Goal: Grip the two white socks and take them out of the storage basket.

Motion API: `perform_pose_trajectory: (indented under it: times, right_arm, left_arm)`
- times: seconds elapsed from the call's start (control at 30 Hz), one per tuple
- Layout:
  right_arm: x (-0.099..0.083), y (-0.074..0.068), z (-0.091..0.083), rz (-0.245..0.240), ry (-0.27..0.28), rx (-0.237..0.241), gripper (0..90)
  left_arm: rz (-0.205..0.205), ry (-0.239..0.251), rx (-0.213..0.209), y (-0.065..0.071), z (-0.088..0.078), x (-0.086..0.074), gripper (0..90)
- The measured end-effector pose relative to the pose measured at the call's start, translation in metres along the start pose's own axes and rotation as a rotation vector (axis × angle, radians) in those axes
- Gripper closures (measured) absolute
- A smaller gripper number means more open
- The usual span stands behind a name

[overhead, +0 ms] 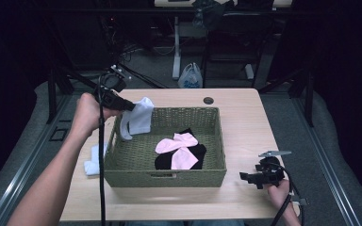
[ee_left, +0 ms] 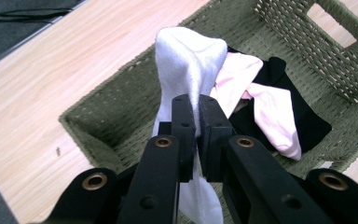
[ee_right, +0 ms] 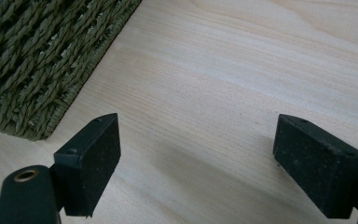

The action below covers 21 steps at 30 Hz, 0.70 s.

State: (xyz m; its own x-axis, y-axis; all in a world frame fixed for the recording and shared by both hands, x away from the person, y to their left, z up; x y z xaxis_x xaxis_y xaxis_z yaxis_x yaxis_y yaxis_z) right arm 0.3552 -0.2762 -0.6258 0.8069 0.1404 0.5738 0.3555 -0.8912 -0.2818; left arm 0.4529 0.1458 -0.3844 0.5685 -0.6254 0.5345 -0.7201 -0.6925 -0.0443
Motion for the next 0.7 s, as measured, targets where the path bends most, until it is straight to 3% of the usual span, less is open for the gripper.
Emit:
perform_pose_trajectory:
  times: [0.3,0.47,0.7]
  right_arm:
    - [0.0,0.0,0.0,-0.002,0.005,0.001,14.7]
    - [0.0,-0.001,0.0,-0.001,0.003,0.001,14.7]
    - [0.0,-0.001,0.001,0.002,0.005,-0.003,14.7]
  left_arm:
    - [-0.022,0.018,0.047,-0.015,-0.029,-0.003,86.5]
    - [-0.056,0.034,0.082,-0.03,-0.049,-0.015,86.5]
    - [-0.1,0.032,0.111,-0.046,-0.065,-0.036,86.5]
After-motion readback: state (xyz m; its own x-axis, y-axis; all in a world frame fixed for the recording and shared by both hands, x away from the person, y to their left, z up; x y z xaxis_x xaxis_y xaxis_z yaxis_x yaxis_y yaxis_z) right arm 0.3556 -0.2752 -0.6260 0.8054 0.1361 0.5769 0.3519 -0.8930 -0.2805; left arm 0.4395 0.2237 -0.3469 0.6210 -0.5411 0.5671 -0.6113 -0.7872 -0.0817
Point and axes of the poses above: each handheld gripper's, and its own axes: z roughly forward along the jaws, x roughly out of its top, y roughly to its right, the point moved 8 cm from there along z, roughly forward along the jaws, and after that the axes turned 5 degrees about z, right-handed, at the moved point
